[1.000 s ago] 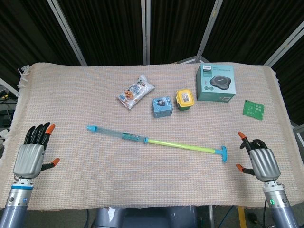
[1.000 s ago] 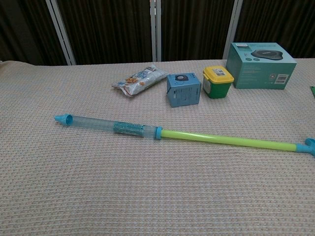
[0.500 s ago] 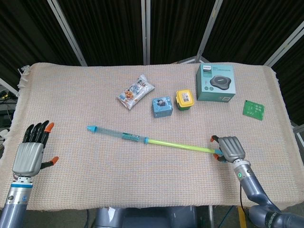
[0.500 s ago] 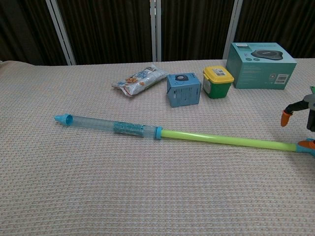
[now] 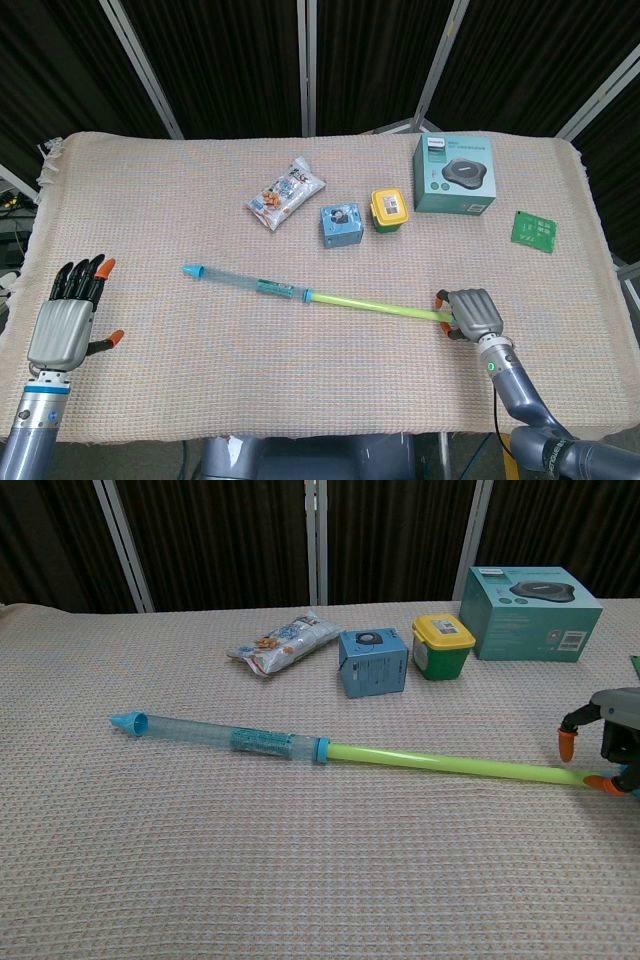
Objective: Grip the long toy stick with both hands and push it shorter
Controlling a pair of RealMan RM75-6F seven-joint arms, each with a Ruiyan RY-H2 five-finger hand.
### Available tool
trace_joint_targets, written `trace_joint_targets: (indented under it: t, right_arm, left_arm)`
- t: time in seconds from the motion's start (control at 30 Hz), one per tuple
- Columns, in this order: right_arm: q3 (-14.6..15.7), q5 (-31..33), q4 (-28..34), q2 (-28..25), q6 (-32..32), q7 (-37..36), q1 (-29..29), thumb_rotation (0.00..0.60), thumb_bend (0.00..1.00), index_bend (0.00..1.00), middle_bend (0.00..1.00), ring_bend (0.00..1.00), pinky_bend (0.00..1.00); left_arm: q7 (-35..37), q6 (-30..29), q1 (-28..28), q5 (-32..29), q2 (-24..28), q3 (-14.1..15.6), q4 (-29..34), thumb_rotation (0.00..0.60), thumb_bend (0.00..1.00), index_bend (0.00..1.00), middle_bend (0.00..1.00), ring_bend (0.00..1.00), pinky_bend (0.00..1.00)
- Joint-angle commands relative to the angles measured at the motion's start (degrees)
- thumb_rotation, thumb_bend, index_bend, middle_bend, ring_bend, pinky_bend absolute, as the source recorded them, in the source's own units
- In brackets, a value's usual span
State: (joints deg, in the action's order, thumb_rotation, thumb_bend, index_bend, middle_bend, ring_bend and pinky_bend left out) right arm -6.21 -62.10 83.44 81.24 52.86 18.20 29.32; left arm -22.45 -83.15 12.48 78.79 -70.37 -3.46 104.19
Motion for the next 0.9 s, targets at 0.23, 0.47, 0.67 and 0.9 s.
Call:
trace_joint_targets:
  t: [0.23, 0.47, 0.67, 0.9]
  right_arm:
    - [0.5, 2.2, -1.9, 1.4, -0.3, 1.6, 0.3, 0.600, 0.30, 0.46, 1.00, 1.00, 1.00]
    - [0.7, 3.0, -3.5, 2.1, -0.6, 2.0, 0.6, 0.600, 0.31, 0.47, 1.00, 1.00, 1.00]
    - [1.0, 2.8, -4.3, 2.4, -0.7, 2.3, 0.9, 0.600, 0.41, 0.58, 1.00, 1.00, 1.00]
    - [1.1, 1.1, -3.2, 1.5, -0.2, 1.2, 0.9, 0.600, 0.49, 0.64, 1.00, 1.00, 1.00]
  left_arm:
    - [0.3, 0.4, -0.1, 0.0, 0.1, -0.1, 0.0, 0.600, 0.00, 0.00, 0.00, 0.00, 0.00]
    - [0.2, 0.9, 0.0, -0.4, 0.0, -0.3, -0.2, 0.600, 0.00, 0.00, 0.00, 0.00, 0.00]
    - [-0.4, 2.0, 0.3, -1.1, -0.5, -0.4, -0.8, 0.600, 0.00, 0.00, 0.00, 0.00, 0.00]
    - [-0.4, 6.1, 3.2, -3.0, -2.9, -2.1, -5.2, 0.600, 0.00, 0.00, 0.01, 0.00, 0.00]
